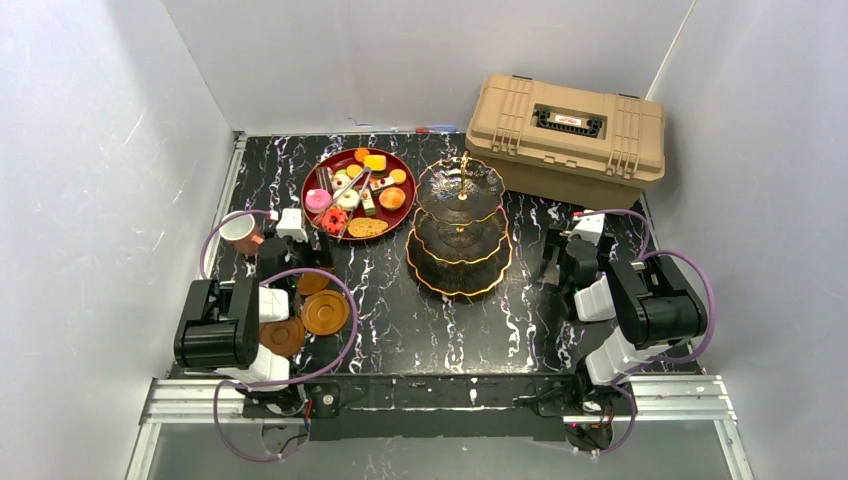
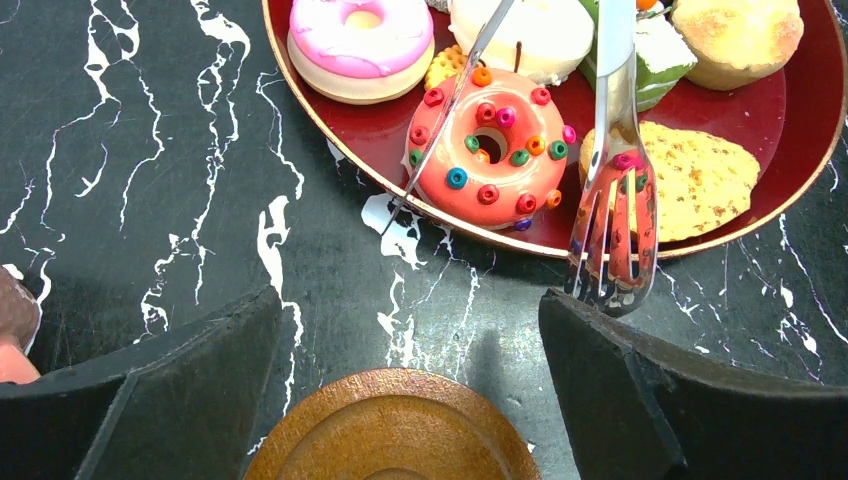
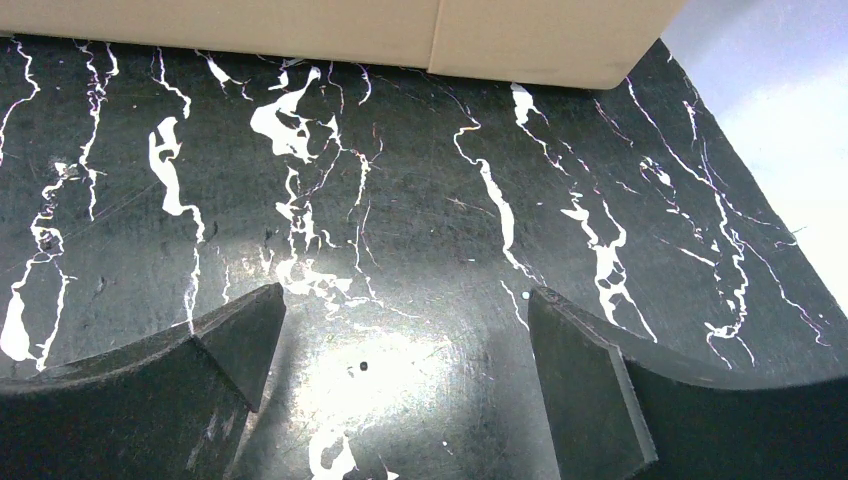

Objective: Serve the afternoon tea
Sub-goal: Move the desert table to the center of the board.

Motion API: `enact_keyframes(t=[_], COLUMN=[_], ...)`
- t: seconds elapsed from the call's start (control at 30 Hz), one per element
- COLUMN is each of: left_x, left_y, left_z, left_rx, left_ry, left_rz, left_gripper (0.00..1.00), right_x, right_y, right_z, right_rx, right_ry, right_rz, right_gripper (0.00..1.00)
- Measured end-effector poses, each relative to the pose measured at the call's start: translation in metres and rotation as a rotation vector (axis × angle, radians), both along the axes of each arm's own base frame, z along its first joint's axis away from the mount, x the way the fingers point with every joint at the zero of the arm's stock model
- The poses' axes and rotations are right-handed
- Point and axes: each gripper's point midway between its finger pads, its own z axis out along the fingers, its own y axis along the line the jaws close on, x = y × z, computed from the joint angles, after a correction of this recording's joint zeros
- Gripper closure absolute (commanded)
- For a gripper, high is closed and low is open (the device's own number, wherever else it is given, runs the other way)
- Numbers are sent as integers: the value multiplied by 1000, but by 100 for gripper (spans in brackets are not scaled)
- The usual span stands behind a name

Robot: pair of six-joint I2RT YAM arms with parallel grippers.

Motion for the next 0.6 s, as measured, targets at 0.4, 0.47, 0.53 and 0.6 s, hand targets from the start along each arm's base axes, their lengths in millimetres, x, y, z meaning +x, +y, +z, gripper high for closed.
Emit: enact_keyframes(t=[0.4,0.47,0.53,0.6], left_x=[0,0,8,23], left_y=[0,0,0,0], left_z=[0,-1,8,32], left_rx=[0,-2,0,11], left_ry=[3,35,67,67], left_rz=[0,0,-3,-13], left_gripper=[1,1,1,1], right_x=[-1,-3,-4,1], right_y=[-1,-3,-5,-7], right_z=[-2,-3,-1,12], right_rx=[1,-1,-5,5], right_ry=[8,22,37,47], right_rz=[-10,-16,-32,-69], right_gripper=[0,0,0,0])
